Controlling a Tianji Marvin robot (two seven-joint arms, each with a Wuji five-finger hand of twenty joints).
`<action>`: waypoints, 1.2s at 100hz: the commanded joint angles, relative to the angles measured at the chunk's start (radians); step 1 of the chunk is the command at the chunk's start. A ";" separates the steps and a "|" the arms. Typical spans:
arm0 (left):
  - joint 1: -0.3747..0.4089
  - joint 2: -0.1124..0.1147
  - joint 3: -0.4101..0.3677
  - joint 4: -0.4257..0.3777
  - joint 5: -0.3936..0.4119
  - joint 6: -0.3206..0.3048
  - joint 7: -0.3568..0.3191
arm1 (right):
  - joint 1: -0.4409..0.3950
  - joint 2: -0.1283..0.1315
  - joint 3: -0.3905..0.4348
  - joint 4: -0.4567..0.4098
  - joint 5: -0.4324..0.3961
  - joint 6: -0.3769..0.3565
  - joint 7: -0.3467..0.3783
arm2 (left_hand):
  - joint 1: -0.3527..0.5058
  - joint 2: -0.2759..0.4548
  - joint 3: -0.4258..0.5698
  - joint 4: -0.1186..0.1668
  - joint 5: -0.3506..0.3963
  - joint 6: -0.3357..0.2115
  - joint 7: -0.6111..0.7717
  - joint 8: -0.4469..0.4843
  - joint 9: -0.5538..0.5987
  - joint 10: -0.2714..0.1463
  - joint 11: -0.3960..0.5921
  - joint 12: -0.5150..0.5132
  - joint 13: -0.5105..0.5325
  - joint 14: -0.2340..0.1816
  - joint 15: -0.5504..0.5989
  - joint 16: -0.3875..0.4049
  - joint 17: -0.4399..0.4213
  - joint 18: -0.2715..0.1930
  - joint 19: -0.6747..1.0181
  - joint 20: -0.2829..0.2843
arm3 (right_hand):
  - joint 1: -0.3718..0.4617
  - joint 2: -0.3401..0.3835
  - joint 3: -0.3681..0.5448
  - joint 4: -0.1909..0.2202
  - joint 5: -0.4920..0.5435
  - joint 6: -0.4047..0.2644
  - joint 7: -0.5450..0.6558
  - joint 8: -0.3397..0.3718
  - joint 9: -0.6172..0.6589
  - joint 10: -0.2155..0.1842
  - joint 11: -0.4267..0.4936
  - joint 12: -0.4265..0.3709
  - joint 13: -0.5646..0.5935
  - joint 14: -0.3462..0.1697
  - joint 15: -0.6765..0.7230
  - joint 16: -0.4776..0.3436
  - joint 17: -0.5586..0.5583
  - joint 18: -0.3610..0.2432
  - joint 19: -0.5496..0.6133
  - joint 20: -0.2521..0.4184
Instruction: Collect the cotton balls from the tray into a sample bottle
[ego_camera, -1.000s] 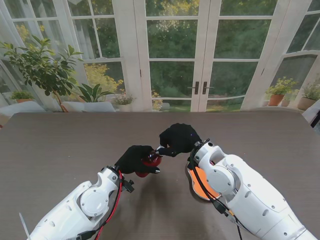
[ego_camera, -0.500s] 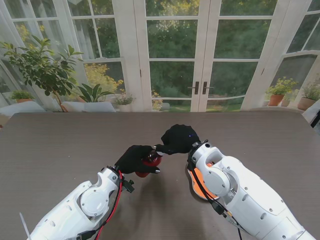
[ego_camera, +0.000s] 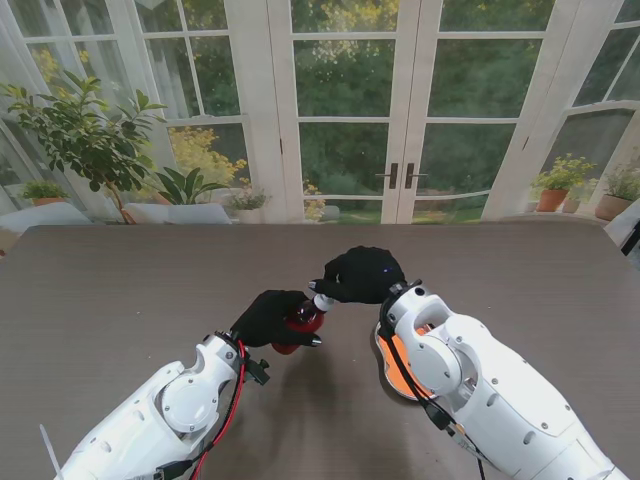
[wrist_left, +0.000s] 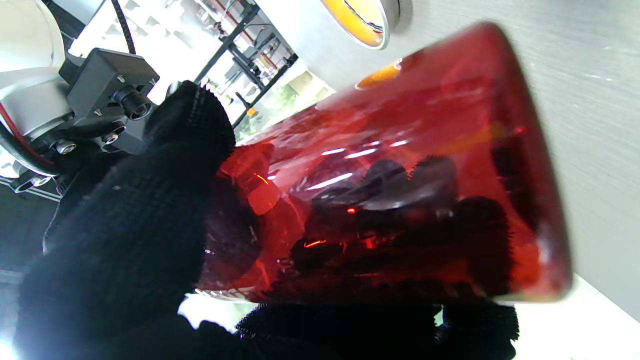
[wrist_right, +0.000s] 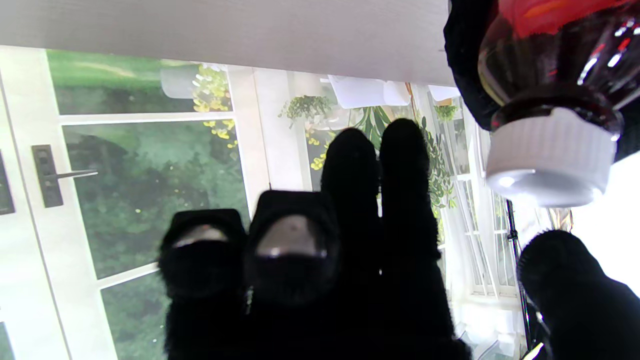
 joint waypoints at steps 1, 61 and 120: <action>0.001 -0.004 -0.001 -0.005 -0.004 -0.001 -0.019 | -0.007 0.000 0.011 -0.011 0.016 -0.033 0.021 | 0.243 0.185 0.276 0.055 0.138 -0.300 0.263 0.041 0.084 -0.167 0.047 0.014 0.023 -0.039 0.006 0.005 -0.015 -0.084 0.008 -0.004 | 0.019 -0.039 -0.035 0.025 -0.086 -0.004 -0.039 0.018 -0.052 0.001 -0.008 0.011 0.012 -0.029 -0.050 -0.030 -0.034 -0.041 -0.009 0.009; -0.006 -0.007 0.004 0.003 -0.010 -0.005 -0.016 | -0.017 -0.012 0.019 0.030 0.170 -0.153 0.042 | 0.243 0.186 0.276 0.055 0.137 -0.300 0.263 0.042 0.083 -0.164 0.047 0.014 0.022 -0.041 0.006 0.005 -0.014 -0.085 0.008 -0.004 | 0.118 -0.638 0.285 -0.038 -0.380 0.048 0.080 0.046 -0.374 0.057 -0.070 -0.210 -0.081 0.044 -0.643 -0.202 -0.104 -0.014 -0.291 -0.073; -0.003 -0.007 0.004 0.002 -0.009 0.000 -0.017 | -0.020 -0.012 0.032 0.040 0.147 -0.200 0.009 | 0.244 0.187 0.275 0.055 0.137 -0.296 0.261 0.042 0.083 -0.163 0.048 0.013 0.021 -0.036 0.006 0.006 -0.017 -0.083 0.007 -0.004 | 0.192 -0.730 0.378 -0.052 -0.191 0.005 0.212 0.064 -0.225 0.016 0.016 -0.143 0.008 0.004 -0.446 -0.110 -0.065 -0.010 -0.195 -0.023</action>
